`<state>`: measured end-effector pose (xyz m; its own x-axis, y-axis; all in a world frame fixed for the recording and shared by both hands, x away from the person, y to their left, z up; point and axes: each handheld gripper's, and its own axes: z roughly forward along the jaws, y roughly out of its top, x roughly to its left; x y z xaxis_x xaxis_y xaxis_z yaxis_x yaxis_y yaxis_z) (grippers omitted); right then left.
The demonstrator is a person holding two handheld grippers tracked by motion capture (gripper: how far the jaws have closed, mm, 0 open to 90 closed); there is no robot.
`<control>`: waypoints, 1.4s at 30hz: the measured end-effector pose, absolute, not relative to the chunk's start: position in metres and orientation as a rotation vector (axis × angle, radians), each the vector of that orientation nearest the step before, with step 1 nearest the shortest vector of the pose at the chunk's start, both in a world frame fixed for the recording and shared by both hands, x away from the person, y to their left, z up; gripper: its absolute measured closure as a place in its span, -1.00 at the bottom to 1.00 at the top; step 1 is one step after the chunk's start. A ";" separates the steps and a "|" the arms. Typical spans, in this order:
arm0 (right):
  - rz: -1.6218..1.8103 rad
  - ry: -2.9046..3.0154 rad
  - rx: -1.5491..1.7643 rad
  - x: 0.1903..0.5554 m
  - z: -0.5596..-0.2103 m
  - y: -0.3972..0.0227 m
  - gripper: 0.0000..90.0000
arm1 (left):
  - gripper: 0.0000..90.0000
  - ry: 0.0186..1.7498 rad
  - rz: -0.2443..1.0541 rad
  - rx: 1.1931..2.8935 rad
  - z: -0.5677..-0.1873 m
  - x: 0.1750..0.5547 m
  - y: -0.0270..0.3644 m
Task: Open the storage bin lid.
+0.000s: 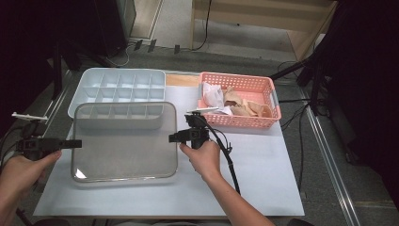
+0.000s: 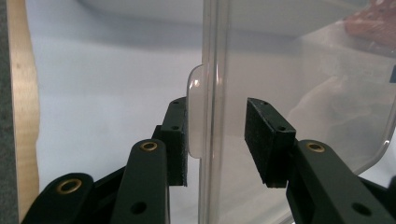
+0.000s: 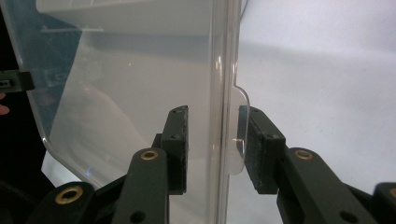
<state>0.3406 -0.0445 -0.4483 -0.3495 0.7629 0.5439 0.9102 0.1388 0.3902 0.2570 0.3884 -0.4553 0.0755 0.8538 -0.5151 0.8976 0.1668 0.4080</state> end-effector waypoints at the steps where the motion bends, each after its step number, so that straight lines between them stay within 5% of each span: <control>1: -0.988 -2.195 -1.652 0.340 -0.449 -0.043 0.46 | 0.38 1.767 -0.087 1.668 -0.457 0.256 0.389; 42: -0.810 -2.187 -1.611 0.309 -0.503 -0.022 0.33 | 0.30 1.873 -0.208 1.668 -0.505 0.241 0.407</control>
